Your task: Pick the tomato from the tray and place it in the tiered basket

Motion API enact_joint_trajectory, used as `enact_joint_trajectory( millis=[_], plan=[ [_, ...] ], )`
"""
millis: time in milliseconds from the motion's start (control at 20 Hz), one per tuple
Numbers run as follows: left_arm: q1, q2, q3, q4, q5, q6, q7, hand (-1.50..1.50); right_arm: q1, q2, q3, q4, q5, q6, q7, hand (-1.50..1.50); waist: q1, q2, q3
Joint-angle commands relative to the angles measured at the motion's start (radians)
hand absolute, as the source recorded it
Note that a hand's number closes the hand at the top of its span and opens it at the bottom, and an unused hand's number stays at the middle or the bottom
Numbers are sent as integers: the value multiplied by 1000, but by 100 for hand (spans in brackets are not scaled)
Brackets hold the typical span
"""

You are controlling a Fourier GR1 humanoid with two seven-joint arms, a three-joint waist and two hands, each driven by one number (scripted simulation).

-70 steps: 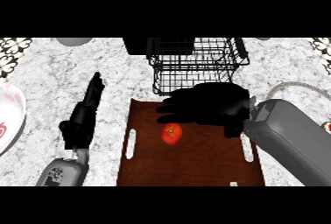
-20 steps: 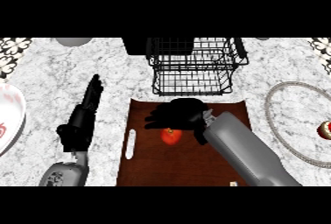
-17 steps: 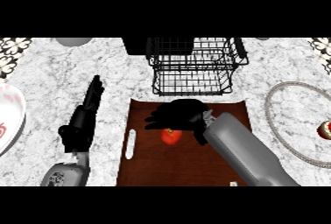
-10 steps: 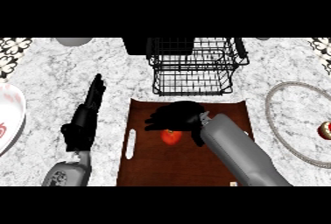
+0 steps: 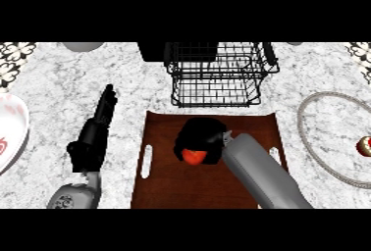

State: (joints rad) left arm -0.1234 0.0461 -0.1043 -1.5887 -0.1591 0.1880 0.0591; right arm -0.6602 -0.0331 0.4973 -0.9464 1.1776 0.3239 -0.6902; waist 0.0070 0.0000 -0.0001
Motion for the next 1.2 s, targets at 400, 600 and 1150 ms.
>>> enact_joint_trajectory(
  millis=[400, 600, 1150],
  plan=[
    [-40, -11, 7, 53, -11, -3, 5, 0, 12, 32, -19, 16, 20, -124, 392, 150, 1, -3, -1],
    [-9, -4, 34, 42, -6, 17, -3, 0, 64, 33, -123, 76, 96, -89, 759, 150, -65, -29, -11],
    [-46, -14, 14, 74, 6, -16, -7, 0, -97, 33, -24, -234, 10, -2, 1623, 150, 14, -21, -2]
  ],
)
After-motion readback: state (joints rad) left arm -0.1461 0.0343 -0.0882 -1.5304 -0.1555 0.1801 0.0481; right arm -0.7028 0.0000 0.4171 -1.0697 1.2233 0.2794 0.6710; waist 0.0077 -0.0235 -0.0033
